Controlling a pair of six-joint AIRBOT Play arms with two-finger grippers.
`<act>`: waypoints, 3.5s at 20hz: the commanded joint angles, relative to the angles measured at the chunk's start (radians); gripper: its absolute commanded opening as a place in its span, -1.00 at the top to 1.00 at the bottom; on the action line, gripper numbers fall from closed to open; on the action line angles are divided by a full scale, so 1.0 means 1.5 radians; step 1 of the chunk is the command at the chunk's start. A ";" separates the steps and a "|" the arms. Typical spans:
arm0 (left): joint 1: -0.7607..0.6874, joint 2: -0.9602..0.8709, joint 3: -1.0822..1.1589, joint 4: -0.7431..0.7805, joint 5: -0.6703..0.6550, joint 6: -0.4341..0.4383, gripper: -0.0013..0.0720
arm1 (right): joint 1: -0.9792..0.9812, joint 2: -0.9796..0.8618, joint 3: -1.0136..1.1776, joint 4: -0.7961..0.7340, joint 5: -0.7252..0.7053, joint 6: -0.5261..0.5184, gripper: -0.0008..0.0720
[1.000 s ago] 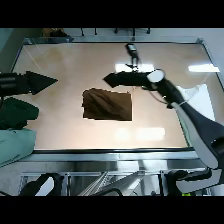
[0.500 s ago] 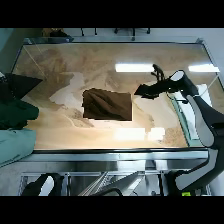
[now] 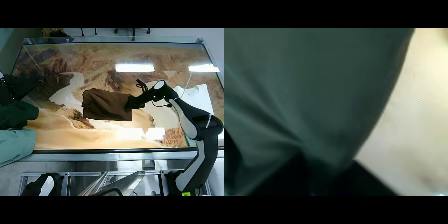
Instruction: Fold the shirts.
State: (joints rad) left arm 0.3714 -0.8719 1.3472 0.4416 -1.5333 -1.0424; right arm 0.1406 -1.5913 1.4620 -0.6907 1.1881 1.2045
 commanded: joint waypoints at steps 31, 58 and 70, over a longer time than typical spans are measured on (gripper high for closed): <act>0.001 0.000 0.000 0.005 -0.008 0.001 0.91 | -0.577 0.165 0.322 0.102 0.015 0.109 0.93; -0.187 -0.111 0.000 0.004 -0.038 0.002 0.91 | -0.621 0.293 0.251 -0.358 0.328 0.370 0.93; -0.315 -0.188 0.000 0.005 -0.043 0.021 0.91 | -0.645 0.331 0.004 -0.513 0.383 0.399 -0.68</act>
State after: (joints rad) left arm -0.0788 -1.1286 1.3472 0.4511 -1.5974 -1.0119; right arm -0.8249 -1.0874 1.5028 -1.4120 1.7428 1.8069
